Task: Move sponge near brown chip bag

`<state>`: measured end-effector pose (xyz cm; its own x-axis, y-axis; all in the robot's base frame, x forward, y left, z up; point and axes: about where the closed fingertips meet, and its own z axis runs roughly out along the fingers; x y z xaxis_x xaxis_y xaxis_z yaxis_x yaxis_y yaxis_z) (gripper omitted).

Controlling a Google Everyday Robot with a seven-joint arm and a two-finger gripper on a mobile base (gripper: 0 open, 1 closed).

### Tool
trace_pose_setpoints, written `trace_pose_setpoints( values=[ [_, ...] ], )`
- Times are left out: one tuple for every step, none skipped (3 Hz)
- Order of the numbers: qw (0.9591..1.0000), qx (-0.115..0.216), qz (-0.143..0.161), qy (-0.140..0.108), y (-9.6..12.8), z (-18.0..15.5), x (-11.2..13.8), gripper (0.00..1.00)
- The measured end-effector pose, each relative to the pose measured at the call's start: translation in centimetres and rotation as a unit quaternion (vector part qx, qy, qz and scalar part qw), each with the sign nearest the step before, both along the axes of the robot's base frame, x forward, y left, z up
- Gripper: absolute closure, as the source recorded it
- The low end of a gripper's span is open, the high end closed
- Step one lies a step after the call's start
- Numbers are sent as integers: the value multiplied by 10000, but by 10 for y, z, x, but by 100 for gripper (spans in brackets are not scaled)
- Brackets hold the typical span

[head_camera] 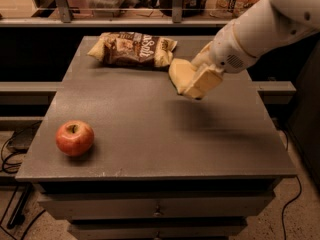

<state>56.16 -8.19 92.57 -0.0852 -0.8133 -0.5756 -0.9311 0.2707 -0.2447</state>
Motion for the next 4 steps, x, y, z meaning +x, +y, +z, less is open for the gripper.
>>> trace_pose_setpoints(
  values=[
    [9979, 488, -128, -411, 32, -2, 47, 100],
    [9937, 784, -321, -729, 54, -9, 97, 100],
    [9904, 978, -524, -822, 67, -19, 143, 84],
    [9878, 1084, -757, -827, 73, -27, 179, 61]
  ],
)
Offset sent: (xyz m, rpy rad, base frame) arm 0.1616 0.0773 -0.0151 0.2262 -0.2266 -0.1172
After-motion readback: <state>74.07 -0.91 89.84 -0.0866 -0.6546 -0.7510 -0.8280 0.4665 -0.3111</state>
